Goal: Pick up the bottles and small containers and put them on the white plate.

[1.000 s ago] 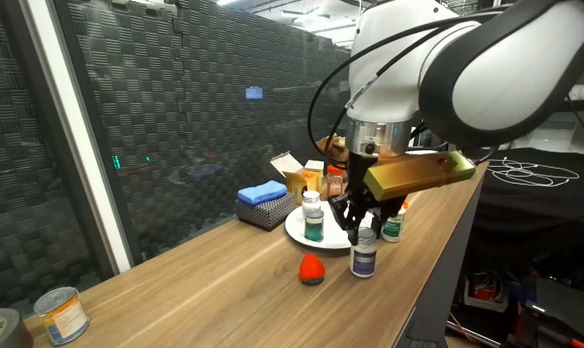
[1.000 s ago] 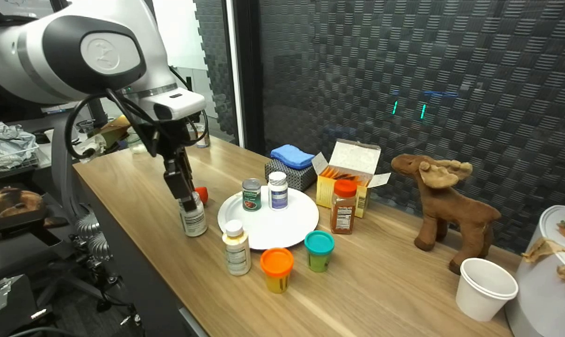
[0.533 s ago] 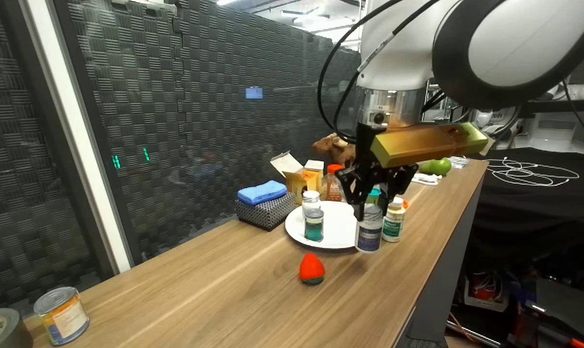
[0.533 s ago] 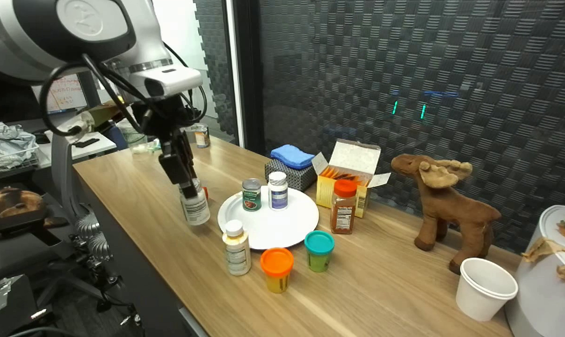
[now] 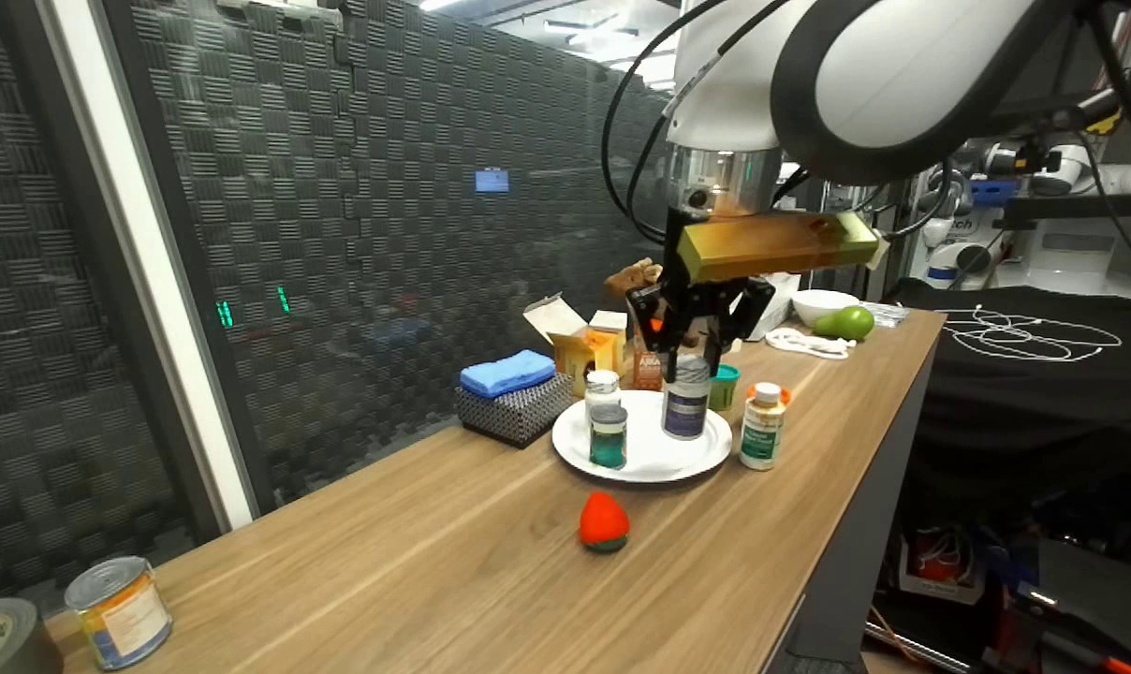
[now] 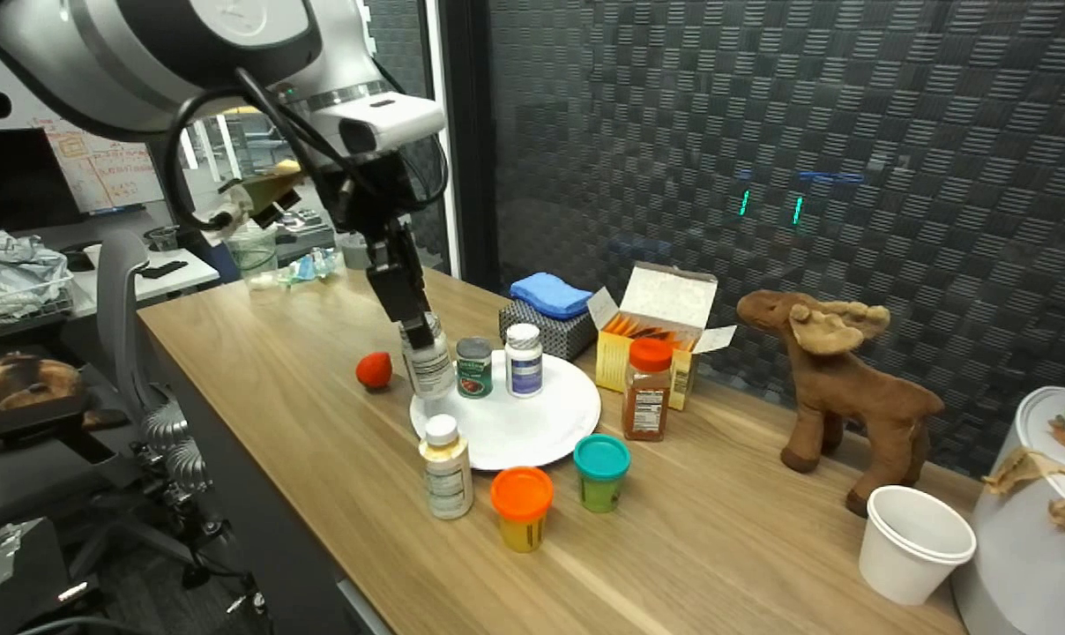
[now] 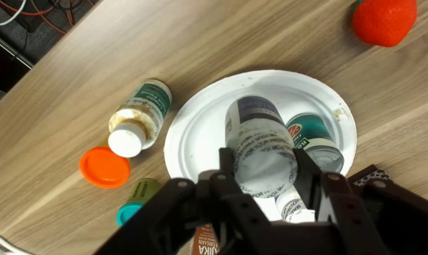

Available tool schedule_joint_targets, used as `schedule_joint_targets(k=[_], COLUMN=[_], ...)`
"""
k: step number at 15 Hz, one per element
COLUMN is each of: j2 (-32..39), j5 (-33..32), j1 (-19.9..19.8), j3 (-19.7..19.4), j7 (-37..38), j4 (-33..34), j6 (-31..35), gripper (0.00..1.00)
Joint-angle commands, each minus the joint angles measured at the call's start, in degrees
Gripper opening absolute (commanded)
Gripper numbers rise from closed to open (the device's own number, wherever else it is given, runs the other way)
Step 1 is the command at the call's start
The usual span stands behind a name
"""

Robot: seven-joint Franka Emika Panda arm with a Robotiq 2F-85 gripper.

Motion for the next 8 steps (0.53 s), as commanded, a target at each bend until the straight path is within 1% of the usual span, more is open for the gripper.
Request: schedule_joint_targets(k=[1, 5, 8], j2=[6.58, 10.93, 12.68], j5=[-1.36, -0.19, -0.16], j1=[0.40, 2.28, 3.53], j3=[-0.36, -0.99, -1.69], j7=[1.21, 0.62, 0.96], j4=[5.68, 8.24, 8.85], j6=[0.53, 1.13, 2.05], gripper=[0.19, 0.19, 0.19])
